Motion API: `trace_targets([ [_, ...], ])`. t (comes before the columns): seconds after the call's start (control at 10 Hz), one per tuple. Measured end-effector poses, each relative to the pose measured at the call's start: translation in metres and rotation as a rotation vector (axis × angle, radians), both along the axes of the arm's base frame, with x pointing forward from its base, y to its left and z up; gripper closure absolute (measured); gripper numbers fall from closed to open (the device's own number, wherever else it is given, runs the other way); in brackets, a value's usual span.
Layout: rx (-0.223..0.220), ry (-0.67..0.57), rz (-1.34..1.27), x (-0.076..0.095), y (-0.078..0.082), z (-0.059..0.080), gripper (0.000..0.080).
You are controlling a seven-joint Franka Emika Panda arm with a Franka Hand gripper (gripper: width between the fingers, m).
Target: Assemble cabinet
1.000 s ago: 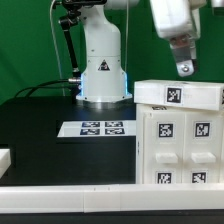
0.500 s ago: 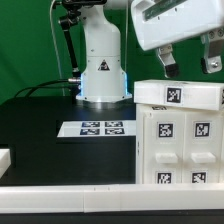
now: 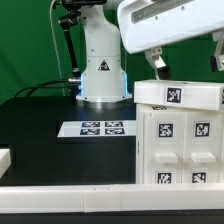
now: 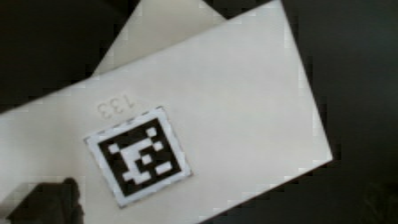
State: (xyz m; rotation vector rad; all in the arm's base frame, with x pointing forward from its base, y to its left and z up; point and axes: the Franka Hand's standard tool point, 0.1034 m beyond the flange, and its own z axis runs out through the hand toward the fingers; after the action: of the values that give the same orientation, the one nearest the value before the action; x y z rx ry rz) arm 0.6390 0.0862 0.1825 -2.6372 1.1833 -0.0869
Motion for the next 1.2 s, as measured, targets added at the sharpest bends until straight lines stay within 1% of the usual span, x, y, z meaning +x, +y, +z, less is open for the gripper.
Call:
trace_targets([
  [0.1, -0.035, -0.017, 0.149, -0.0009, 0.0000, 0.0006, 0.0003],
  [0.2, -0.060, -0.038, 0.271, -0.0005, -0.0002, 0.0015, 0.0003],
  [0.3, -0.079, -0.060, 0.397, -0.0006, -0.0005, 0.0018, 0.0003],
  [0.4, -0.088, -0.069, 0.434, -0.0003, 0.0005, 0.0023, 0.0003],
  [0.5, -0.108, -0.069, 0.456, -0.0006, 0.0039, 0.0030, 0.0003],
  [0.8, -0.146, -0.107, 0.675, -0.0003, -0.0013, 0.0021, 0.0003],
  [1.0, -0.199, -0.143, 0.918, -0.0004, -0.0017, 0.0043, 0.0003],
  [1.2, -0.238, -0.180, 1.167, -0.0025, -0.0042, 0.0035, 0.0003],
])
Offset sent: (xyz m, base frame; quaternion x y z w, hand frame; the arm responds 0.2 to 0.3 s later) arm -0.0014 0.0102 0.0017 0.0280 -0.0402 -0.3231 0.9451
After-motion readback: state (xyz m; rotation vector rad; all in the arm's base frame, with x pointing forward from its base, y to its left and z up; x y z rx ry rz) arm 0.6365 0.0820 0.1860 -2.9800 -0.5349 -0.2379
